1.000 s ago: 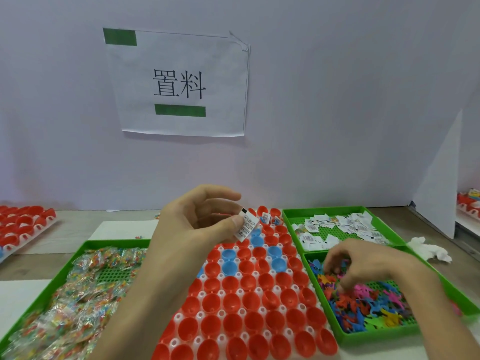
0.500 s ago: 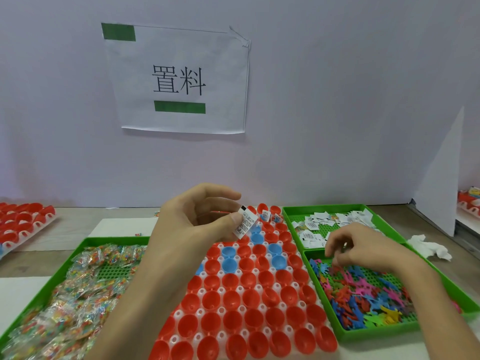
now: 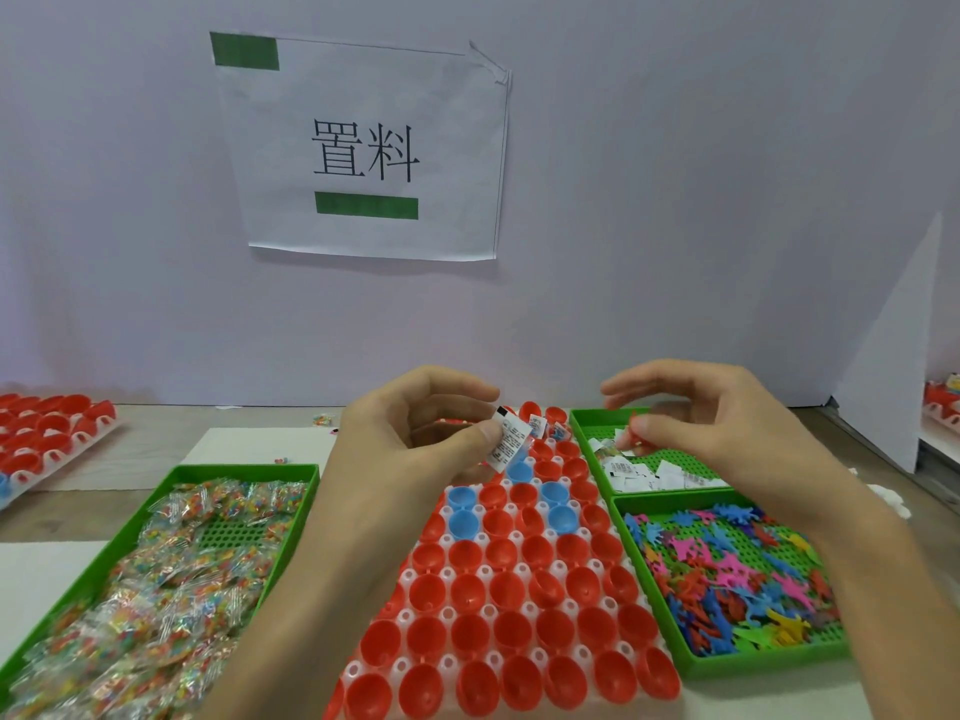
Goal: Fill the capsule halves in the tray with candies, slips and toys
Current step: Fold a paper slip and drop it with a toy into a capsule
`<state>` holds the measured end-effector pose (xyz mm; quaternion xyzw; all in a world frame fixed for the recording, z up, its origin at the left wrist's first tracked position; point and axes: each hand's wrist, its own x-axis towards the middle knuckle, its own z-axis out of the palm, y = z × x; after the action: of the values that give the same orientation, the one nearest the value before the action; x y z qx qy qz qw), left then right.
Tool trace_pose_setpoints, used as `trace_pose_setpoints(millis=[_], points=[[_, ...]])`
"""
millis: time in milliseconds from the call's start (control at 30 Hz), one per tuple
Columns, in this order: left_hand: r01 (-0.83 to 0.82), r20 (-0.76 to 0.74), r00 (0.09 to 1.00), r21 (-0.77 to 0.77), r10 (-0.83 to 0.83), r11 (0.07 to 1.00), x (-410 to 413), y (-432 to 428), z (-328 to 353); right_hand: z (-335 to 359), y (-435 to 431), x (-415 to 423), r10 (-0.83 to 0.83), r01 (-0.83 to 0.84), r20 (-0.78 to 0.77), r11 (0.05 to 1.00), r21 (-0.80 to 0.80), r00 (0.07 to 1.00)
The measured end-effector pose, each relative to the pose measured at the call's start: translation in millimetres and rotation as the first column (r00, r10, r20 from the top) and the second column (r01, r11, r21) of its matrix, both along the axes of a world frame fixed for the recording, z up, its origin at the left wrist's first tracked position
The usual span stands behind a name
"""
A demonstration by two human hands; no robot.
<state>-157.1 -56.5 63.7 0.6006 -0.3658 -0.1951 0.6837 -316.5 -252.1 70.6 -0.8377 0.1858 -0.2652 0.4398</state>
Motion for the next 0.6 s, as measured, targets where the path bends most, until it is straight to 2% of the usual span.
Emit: trace_pose_setpoints(millis=[167, 267, 500, 600], points=[[-0.035, -0.027, 0.999, -0.039, 0.034, 0.999, -6, -3, -1, 17, 45, 12, 0.150, -0.145, 0.132, 0.988, -0.051, 0.980], [-0.039, -0.046, 0.998, -0.049, 0.036, 0.998, -8, -3, 0, 20, 60, 17, 0.158, -0.147, 0.174, 0.986, -0.078, 0.972], [-0.069, -0.098, 0.993, -0.097, 0.059, 0.993, -9, -1, 1, 23, 71, 20, 0.135, -0.158, 0.265, 0.985, 0.068, 0.955], [-0.082, -0.085, 0.994, -0.094, 0.074, 0.992, -8, 0, 1, 24, 73, 20, 0.127, -0.147, 0.274, 0.988, 0.053, 0.953]])
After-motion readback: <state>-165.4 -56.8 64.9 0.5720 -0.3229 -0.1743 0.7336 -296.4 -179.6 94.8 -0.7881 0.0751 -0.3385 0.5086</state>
